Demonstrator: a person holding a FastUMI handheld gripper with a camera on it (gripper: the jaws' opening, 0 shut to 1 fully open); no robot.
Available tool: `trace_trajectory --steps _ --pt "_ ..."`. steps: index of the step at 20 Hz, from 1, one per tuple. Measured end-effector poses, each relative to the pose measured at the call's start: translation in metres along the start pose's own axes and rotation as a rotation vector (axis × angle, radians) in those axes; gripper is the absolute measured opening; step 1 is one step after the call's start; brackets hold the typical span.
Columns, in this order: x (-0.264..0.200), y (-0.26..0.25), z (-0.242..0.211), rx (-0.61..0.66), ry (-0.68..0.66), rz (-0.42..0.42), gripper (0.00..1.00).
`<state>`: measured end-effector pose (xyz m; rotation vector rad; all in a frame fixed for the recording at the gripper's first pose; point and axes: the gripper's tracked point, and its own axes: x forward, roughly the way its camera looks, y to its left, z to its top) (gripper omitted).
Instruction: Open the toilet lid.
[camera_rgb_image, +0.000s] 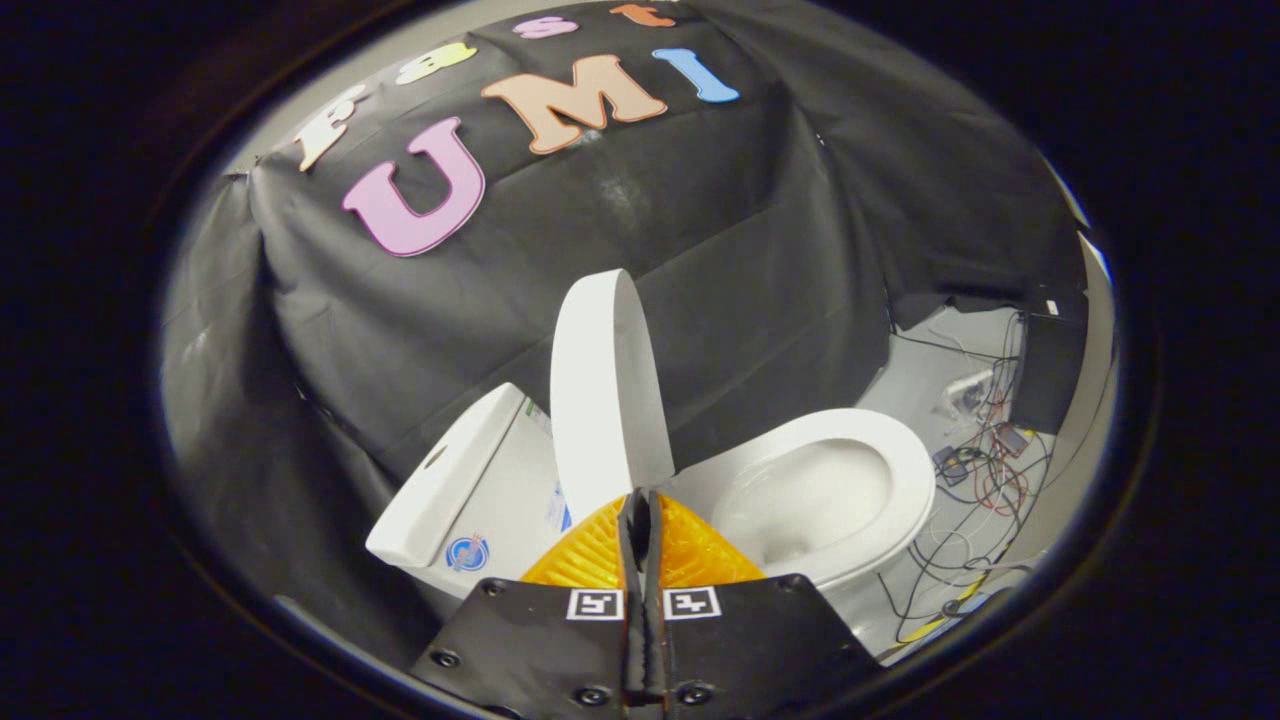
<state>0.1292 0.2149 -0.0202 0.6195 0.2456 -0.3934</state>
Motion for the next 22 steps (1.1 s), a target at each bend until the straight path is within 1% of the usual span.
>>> trace_trajectory --steps 7,12,15,19,22 --pt "0.001 0.027 -0.005 -0.115 0.01 0.004 0.01" --pt "0.001 0.043 -0.01 -0.149 0.008 0.02 0.01" --pt "0.001 0.046 -0.011 -0.185 -0.004 0.001 0.01" --pt "0.002 0.056 -0.015 -0.187 -0.021 0.014 0.01" --pt "0.005 0.063 -0.013 -0.253 -0.042 -0.008 0.01"
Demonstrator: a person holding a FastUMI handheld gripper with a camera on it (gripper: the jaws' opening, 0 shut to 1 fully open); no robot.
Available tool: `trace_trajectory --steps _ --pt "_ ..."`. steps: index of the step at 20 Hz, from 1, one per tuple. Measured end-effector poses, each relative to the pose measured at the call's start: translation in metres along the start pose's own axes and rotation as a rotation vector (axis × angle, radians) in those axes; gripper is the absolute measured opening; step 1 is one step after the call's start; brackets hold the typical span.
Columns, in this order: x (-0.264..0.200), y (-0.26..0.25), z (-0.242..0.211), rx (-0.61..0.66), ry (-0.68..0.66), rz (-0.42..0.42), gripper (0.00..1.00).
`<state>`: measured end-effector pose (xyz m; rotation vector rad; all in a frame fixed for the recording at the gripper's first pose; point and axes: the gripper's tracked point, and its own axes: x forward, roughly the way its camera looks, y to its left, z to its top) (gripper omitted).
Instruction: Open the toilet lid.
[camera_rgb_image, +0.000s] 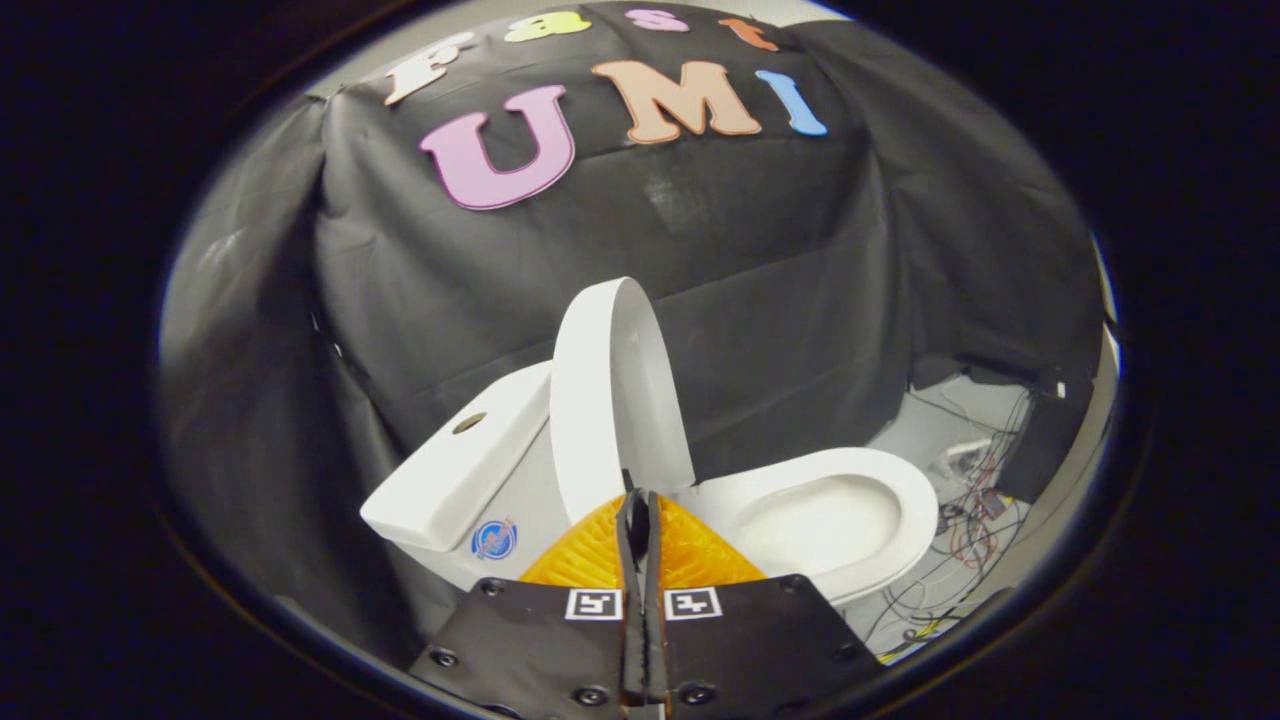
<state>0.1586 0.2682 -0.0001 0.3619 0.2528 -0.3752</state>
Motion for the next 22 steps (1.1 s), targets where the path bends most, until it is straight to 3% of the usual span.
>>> trace_trajectory --steps 22 --pt "0.009 0.069 -0.013 -0.07 -0.015 0.096 0.02"
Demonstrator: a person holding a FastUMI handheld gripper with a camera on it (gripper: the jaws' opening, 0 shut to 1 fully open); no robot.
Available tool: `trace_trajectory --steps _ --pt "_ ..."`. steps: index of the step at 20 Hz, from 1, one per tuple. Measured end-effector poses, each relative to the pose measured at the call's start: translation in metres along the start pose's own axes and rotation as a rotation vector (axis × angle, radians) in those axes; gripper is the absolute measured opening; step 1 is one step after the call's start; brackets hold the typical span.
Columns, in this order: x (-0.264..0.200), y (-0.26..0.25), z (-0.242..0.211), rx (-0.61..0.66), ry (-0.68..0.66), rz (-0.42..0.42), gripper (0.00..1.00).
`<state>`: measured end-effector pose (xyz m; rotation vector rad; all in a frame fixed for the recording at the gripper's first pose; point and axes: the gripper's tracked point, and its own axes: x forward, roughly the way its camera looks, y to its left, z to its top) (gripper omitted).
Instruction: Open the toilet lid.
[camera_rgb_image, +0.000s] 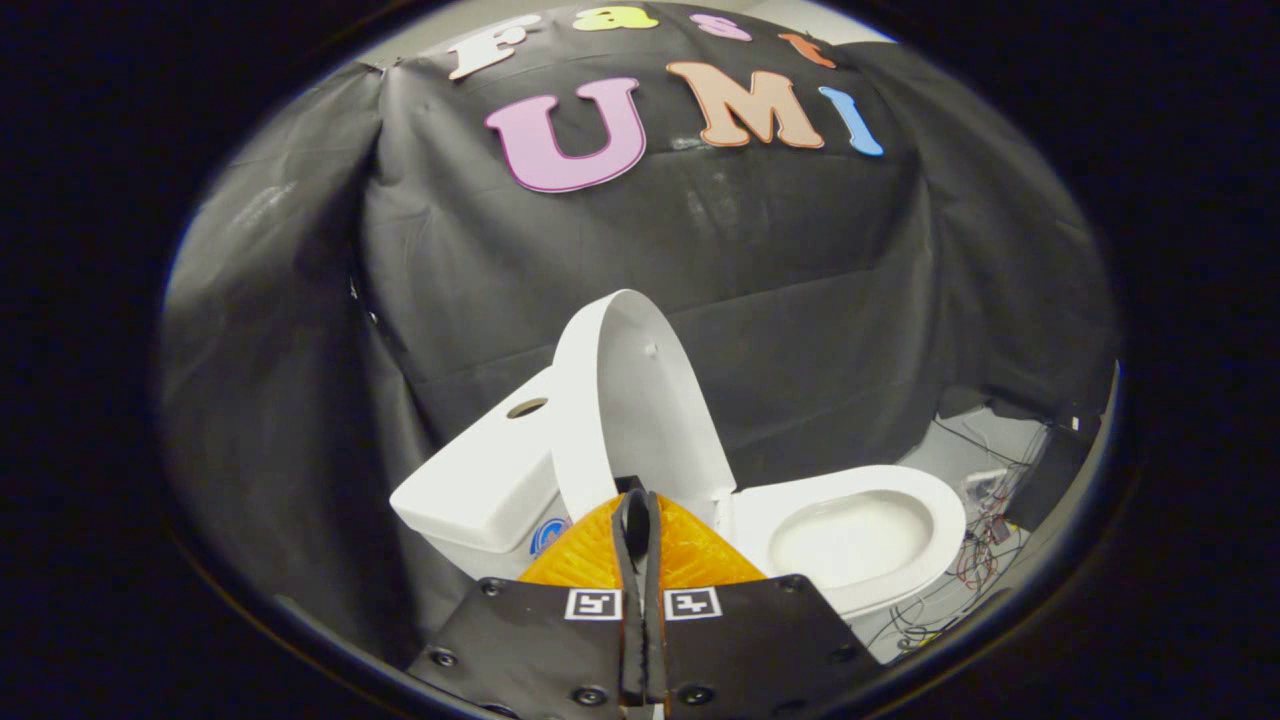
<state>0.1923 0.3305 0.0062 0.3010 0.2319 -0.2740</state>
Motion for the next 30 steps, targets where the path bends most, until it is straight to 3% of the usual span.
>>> trace_trajectory --steps 5,9,12,15,20,30 --pt "0.001 0.011 -0.003 -0.03 -0.019 -0.003 0.04" --pt "0.006 0.029 -0.009 -0.049 -0.02 0.093 0.12" --pt "0.0 0.025 -0.026 -0.078 0.015 0.132 0.55" --pt "-0.007 0.014 -0.045 -0.011 0.051 0.182 0.98" --pt "-0.026 -0.013 -0.043 -0.015 0.031 0.171 0.98" --pt "-0.066 -0.035 -0.022 -0.081 -0.005 0.241 0.99"
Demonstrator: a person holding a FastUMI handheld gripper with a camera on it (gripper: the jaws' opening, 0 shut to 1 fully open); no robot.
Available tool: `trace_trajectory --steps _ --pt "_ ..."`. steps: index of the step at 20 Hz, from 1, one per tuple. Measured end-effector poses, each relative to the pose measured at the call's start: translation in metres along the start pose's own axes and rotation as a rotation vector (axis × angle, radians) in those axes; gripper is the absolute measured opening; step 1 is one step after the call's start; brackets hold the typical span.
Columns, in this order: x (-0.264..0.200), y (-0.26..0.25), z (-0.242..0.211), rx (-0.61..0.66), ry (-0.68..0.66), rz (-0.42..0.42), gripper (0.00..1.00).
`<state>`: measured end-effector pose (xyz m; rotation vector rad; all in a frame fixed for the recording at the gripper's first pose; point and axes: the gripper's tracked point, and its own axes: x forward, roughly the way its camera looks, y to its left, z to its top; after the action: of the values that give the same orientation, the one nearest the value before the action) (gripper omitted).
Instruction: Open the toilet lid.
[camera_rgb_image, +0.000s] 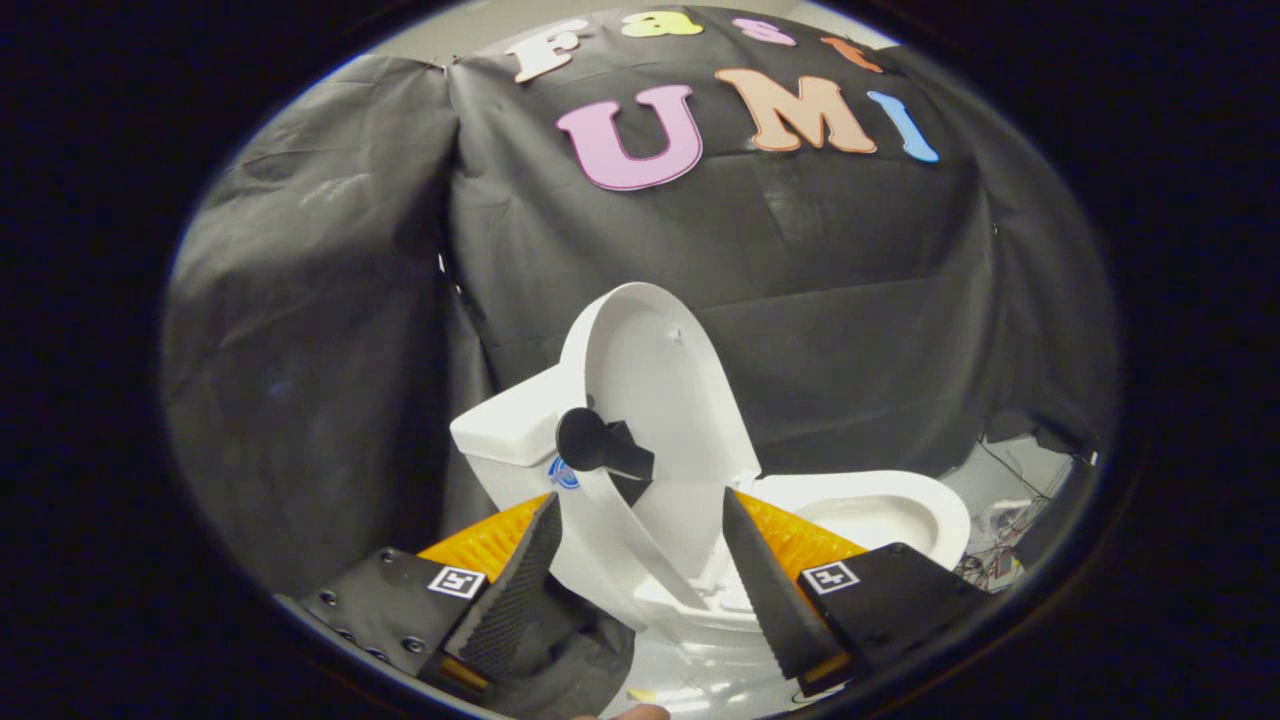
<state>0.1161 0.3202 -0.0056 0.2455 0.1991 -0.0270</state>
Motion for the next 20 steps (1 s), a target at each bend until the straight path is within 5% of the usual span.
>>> trace_trajectory --steps 10,13,20 --pt "-0.04 -0.042 -0.003 -0.064 -0.021 0.049 0.99" --pt "-0.064 -0.08 0.015 0.0 -0.089 -0.002 0.99" --pt "-0.104 -0.154 0.04 -0.064 -0.092 -0.078 0.99"
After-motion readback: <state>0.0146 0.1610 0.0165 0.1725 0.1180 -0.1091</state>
